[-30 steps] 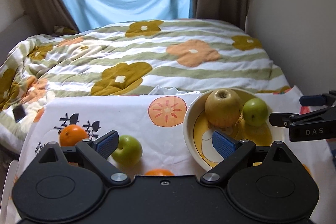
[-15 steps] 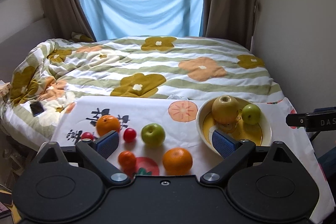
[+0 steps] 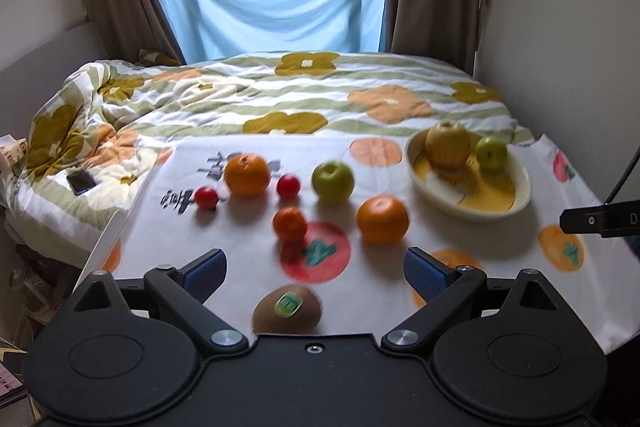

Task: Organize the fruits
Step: 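Withdraw both tools from the bowl and move the left tool toward the kiwi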

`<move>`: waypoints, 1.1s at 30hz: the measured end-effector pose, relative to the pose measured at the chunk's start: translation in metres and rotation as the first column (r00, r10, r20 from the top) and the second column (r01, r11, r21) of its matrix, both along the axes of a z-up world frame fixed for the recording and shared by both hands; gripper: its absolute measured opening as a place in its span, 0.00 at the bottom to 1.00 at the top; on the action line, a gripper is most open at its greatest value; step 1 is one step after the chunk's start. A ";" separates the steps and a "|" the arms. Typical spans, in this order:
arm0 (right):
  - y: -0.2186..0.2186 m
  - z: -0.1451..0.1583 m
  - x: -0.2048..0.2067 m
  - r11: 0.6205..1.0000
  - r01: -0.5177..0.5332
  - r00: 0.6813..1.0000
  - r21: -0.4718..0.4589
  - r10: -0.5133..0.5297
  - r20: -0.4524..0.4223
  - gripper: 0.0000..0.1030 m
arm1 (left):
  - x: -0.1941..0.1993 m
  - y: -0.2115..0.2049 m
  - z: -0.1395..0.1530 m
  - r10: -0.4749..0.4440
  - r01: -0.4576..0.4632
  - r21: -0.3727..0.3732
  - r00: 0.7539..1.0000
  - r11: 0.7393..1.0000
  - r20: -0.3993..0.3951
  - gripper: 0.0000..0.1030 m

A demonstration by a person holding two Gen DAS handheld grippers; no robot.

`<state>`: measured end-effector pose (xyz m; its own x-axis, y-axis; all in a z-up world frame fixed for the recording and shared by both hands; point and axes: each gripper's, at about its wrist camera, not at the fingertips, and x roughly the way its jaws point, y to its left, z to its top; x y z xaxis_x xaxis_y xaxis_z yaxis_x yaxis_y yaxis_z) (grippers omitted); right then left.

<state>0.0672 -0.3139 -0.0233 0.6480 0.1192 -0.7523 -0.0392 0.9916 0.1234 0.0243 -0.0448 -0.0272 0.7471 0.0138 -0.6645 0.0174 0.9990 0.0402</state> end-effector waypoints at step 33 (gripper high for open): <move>0.081 -0.100 0.017 0.993 -0.116 0.987 0.002 0.116 -0.114 0.99 | 0.042 0.025 -0.092 0.278 -0.305 -0.136 0.942 0.943 -0.187 0.91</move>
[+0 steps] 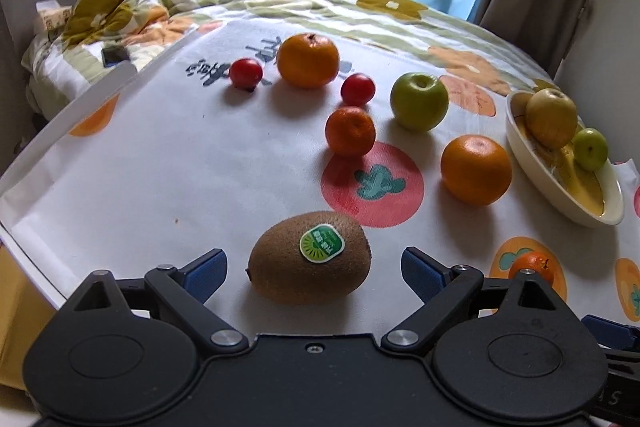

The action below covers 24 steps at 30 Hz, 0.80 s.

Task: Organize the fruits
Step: 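Withdraw both tools from the bowl and move the left tool toward the kiwi, then grasp the kiwi with the left tool while the right tool grasps a tangerine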

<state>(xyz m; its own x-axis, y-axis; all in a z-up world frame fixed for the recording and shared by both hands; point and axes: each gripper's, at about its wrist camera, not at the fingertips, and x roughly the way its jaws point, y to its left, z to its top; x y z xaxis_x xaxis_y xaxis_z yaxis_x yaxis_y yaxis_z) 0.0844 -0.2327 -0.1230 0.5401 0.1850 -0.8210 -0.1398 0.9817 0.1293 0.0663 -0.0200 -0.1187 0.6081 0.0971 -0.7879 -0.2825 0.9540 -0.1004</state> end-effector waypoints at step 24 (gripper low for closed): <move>0.014 -0.002 0.020 1.000 -0.020 0.999 -0.014 0.021 0.030 0.73 | 0.000 0.008 -0.001 -0.009 0.008 -0.016 1.000 1.000 -0.024 0.66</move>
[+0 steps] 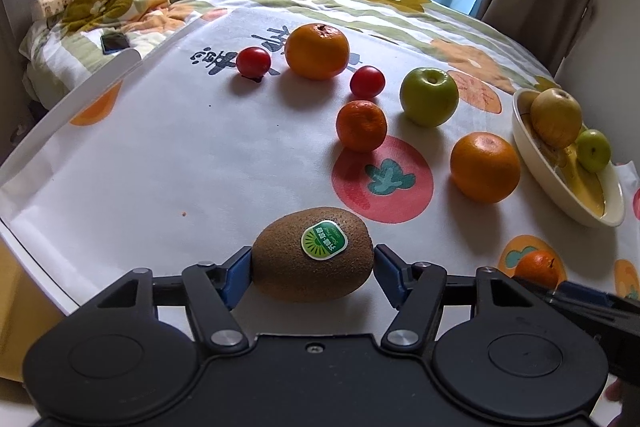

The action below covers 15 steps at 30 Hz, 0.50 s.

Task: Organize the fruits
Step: 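Grasp the kiwi with the left tool while the right tool grasps a tangerine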

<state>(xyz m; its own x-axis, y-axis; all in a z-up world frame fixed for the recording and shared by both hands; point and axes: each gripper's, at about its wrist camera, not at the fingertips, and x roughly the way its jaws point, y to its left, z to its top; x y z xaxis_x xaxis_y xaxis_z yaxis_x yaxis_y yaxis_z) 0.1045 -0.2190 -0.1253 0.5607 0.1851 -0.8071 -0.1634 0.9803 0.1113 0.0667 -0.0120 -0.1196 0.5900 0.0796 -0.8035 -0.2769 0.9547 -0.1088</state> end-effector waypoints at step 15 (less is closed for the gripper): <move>0.000 0.007 0.000 1.000 -0.018 1.000 0.017 0.017 0.022 0.50 | -0.008 -0.007 0.007 -0.032 0.030 0.065 0.999 0.997 0.020 0.66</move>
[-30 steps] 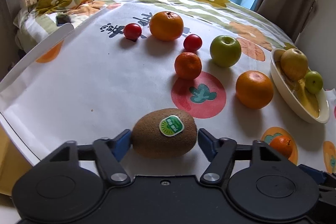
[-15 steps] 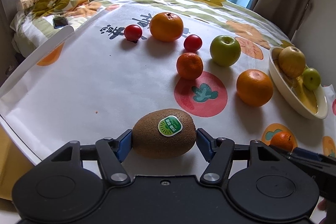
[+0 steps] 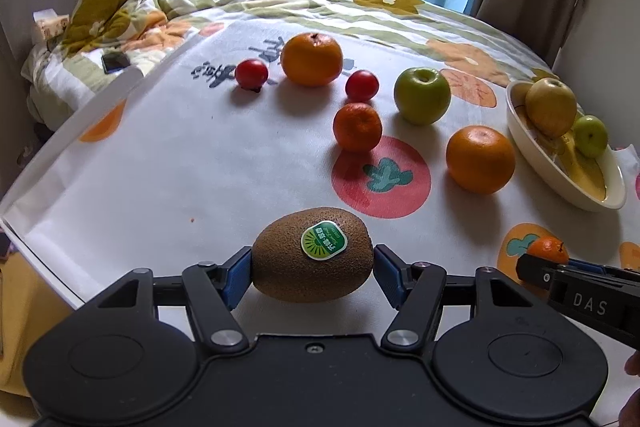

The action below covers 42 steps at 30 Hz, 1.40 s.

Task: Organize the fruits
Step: 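Grasp the kiwi with the left tool while the right tool grasps a tangerine, then carry the kiwi and tangerine into the cream bowl and release both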

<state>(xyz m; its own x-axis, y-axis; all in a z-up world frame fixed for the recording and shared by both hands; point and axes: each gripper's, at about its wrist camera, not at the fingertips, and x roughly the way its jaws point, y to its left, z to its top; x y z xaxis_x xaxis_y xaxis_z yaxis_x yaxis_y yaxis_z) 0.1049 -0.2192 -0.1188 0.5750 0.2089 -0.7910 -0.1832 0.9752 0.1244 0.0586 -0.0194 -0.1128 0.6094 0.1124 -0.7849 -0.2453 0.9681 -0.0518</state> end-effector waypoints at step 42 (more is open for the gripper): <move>-0.182 0.093 0.054 0.985 0.171 0.978 0.030 -0.173 0.116 0.50 | 0.104 -0.185 0.086 -0.340 0.338 0.040 0.929 0.940 0.145 0.66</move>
